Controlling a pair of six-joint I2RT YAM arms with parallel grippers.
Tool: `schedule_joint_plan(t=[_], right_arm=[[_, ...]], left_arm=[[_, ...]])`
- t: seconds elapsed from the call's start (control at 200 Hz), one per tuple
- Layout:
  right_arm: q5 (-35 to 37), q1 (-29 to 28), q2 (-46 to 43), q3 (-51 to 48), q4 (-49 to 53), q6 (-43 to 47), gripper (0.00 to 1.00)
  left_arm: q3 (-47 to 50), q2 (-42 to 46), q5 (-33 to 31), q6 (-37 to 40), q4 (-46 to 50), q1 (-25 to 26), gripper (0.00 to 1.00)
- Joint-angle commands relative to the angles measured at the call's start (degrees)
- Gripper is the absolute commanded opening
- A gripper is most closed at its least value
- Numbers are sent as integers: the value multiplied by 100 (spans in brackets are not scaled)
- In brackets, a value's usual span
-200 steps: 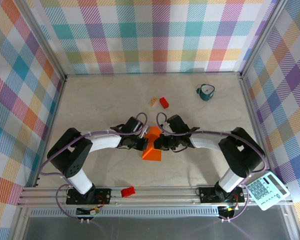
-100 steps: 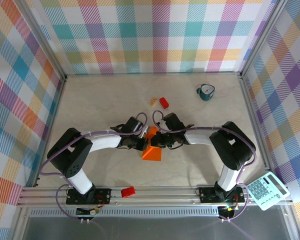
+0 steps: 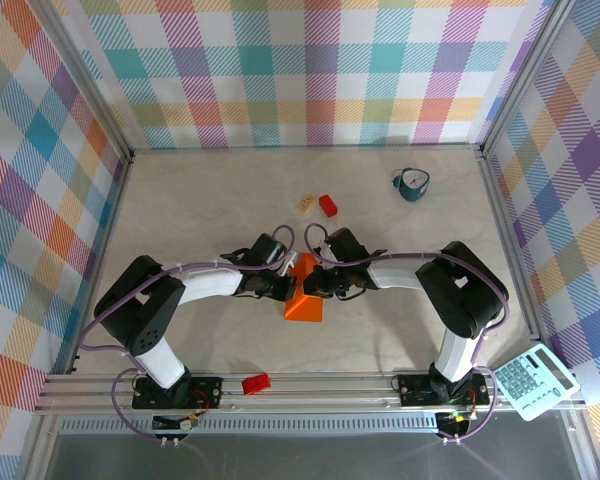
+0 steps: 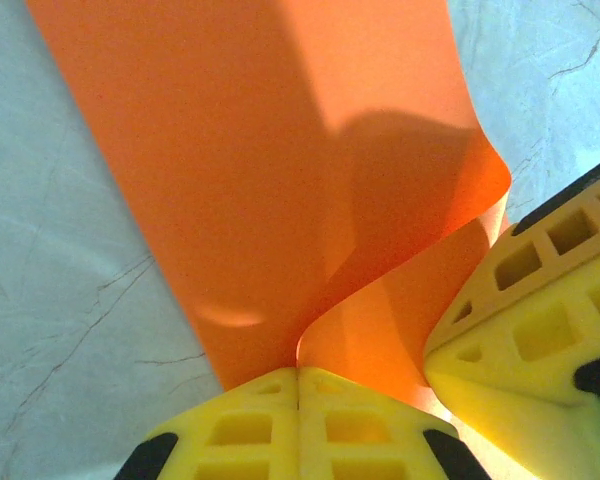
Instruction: Fold a paper plane with a square sheet of paper (fold left side to right side)
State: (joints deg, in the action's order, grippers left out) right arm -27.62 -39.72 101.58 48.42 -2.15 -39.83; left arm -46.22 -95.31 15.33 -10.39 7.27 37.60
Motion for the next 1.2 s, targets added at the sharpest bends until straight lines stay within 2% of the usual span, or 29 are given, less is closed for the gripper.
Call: schedule_joint_plan(t=[0.0,0.43,0.94,1.095,1.195], right_arm=[[67,31,81,-99,101,104,0],[152,26,160,-184,185,66,0],[345,26,222,-347,392,-23,0],[327,26,187,-391,330,-33,0],[310,26,178,-395,332,-22,0]], left_arm=[[144,-163,-155,108,134,-34,0],[144,-149,-156,77,108,-34,1],[-95,514,-306,-25,338,-77,21],[-85,901,-167,-100,615,-97,21],[40,1182,138,-274,738,-96,16]])
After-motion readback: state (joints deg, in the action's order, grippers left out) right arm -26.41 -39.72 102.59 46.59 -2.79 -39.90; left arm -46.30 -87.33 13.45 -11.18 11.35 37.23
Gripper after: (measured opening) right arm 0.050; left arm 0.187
